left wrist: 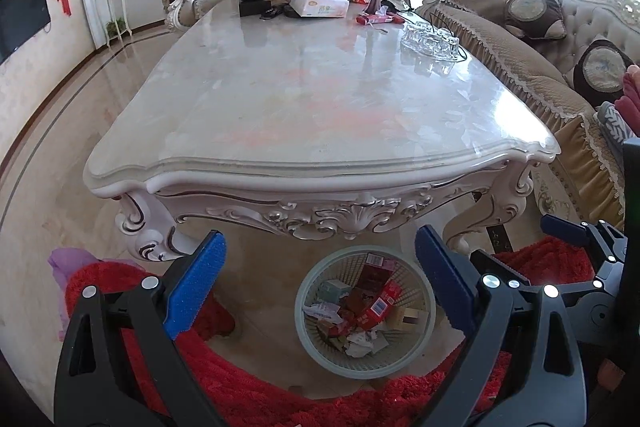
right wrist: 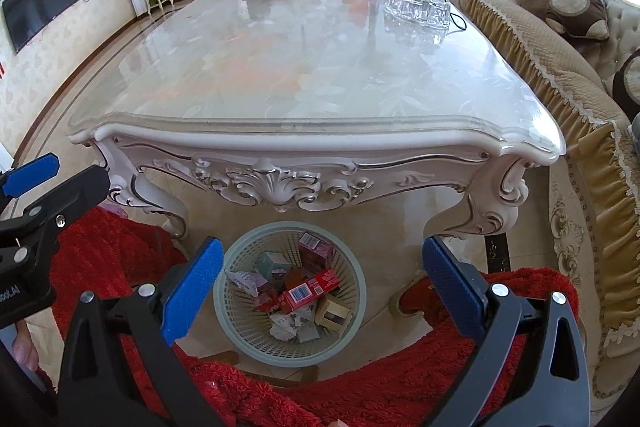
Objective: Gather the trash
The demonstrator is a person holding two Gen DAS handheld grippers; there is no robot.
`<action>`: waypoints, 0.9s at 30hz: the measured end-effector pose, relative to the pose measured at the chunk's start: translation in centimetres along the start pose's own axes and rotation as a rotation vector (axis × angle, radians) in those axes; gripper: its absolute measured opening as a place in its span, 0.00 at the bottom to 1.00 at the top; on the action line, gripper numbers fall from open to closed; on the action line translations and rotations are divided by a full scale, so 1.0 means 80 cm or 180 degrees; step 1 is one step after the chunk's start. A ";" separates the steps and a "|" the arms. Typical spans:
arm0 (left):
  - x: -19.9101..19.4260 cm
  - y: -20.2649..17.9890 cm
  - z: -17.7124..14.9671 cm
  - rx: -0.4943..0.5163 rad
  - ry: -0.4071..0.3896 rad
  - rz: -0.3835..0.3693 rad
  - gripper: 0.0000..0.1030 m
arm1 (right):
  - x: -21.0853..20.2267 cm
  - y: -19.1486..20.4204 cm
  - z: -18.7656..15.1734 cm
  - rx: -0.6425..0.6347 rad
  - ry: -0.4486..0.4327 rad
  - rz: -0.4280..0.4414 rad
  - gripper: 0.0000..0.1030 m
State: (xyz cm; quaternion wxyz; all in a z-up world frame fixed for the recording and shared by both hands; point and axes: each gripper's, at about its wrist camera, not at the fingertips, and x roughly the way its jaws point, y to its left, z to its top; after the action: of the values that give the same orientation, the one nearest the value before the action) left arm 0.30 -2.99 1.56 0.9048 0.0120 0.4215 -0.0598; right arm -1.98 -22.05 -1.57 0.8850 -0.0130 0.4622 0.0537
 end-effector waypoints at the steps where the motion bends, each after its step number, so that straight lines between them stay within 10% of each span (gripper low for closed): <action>1: 0.000 0.001 0.000 0.0005 -0.0001 -0.0003 0.90 | 0.000 0.000 0.000 0.0000 -0.0001 0.0001 0.93; 27: 0.008 0.001 -0.004 -0.0012 0.0067 -0.0021 0.90 | 0.006 0.002 -0.002 -0.0014 0.0035 0.0021 0.93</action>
State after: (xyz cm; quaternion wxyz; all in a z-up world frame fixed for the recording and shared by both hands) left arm 0.47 -2.93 0.90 0.9001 0.0095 0.4311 -0.0619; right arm -1.83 -21.83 -2.04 0.8823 -0.0137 0.4669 0.0575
